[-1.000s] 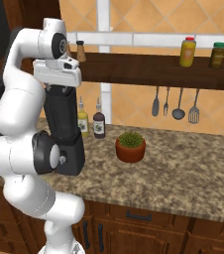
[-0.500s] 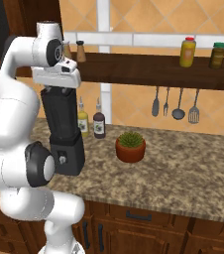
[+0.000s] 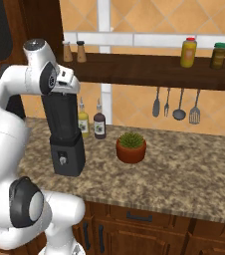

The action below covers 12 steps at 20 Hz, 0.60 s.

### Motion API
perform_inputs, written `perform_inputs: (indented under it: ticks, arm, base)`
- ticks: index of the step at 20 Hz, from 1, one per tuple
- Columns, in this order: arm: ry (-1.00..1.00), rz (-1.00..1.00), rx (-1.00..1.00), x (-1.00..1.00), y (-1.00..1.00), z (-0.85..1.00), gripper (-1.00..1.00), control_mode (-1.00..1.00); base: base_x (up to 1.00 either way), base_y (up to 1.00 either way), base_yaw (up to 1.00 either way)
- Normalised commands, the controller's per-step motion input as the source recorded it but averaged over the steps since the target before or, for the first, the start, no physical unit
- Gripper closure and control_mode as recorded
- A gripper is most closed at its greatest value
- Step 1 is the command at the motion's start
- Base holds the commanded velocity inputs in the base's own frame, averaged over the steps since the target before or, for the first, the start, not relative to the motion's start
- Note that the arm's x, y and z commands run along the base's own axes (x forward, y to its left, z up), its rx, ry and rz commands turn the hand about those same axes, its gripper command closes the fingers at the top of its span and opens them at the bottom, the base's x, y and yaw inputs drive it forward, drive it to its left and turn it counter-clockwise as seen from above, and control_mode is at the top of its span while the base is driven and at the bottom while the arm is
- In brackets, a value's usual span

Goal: Close the lid blender by securely placing the lid on top.

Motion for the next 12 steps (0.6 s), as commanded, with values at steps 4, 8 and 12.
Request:
perform_inputs:
  ticks: [4,8,12]
  arm:
    - [-0.32,0.0,0.0,-0.01,0.0,-0.52,1.0,-1.0]
    - [-0.17,0.0,0.0,-0.2,0.0,-0.3,1.0,-1.0]
    - [0.04,0.0,0.0,-0.44,0.0,-0.02,-1.0,-1.0]
  base:
    - [0.0,0.0,0.0]
    - [0.0,0.0,0.0]
    - [0.0,0.0,0.0]
